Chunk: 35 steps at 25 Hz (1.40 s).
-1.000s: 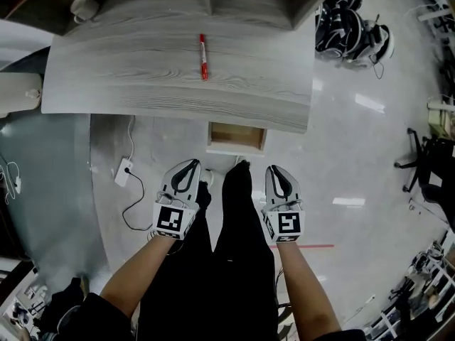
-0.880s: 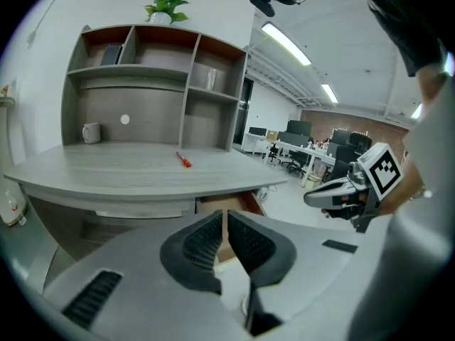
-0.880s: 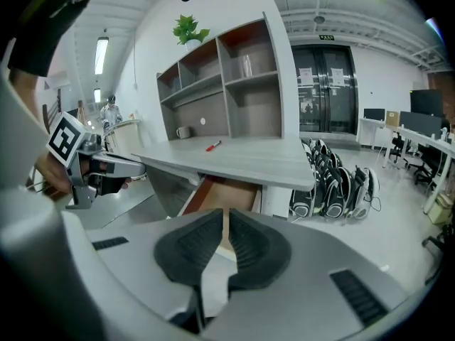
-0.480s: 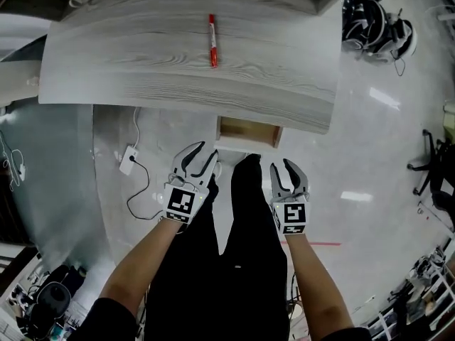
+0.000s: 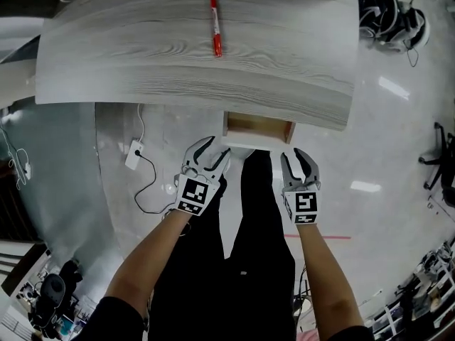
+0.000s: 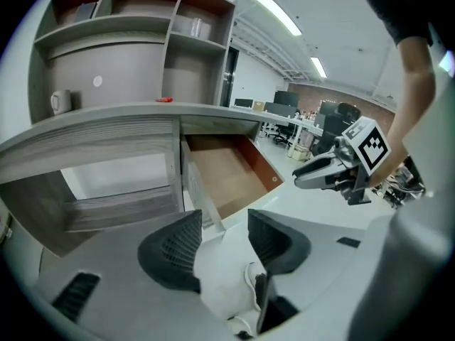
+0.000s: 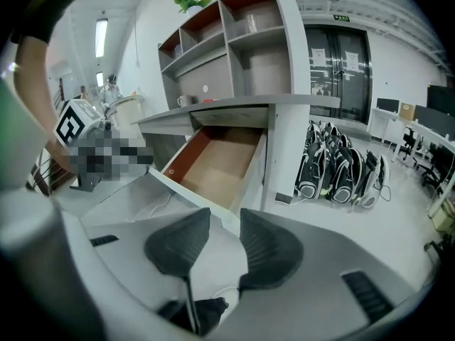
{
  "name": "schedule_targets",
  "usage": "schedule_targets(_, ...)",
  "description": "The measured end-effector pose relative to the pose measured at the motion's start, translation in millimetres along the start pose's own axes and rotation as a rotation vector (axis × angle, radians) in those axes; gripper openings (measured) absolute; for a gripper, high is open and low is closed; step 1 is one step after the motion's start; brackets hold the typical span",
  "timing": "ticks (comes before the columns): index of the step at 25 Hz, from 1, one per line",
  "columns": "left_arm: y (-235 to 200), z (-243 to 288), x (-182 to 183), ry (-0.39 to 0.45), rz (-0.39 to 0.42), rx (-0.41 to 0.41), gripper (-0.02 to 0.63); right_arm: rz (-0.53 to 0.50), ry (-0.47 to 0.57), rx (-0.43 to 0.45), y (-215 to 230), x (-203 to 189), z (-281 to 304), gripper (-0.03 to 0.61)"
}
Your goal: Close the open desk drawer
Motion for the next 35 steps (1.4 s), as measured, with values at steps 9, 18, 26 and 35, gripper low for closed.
schedule_targets(9, 5.0, 19.4, -17.9, -0.065, 0.05, -0.066, 0.199, -0.038, -0.039, 0.019, -12.7, -12.5, 12.3, 0.143)
schedule_targets(18, -5.8, 24.7, -19.8, -0.074, 0.029, 0.017, 0.182, -0.012, -0.05, -0.005, -6.7, -9.7, 19.7, 0.141)
schedule_targets(26, -0.1, 24.6, -22.3, -0.126, 0.014, 0.039, 0.089, 0.004, -0.052, 0.01, -1.5, -10.1, 20.4, 0.097)
schedule_targets(35, -0.1, 12.9, -4.3, -0.075, 0.007, 0.039, 0.089, 0.081, 0.007, -0.009, -0.5, 1.1, 8.3, 0.097)
Point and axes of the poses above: the fingertips, and each gripper's own axes: z forward along the fingers, y to its right, x out of its top, the point moved 6 cm from there along -z, backward along the fingers, and after that the axes turned 8 degrees about -y, right-handed, at the moved point
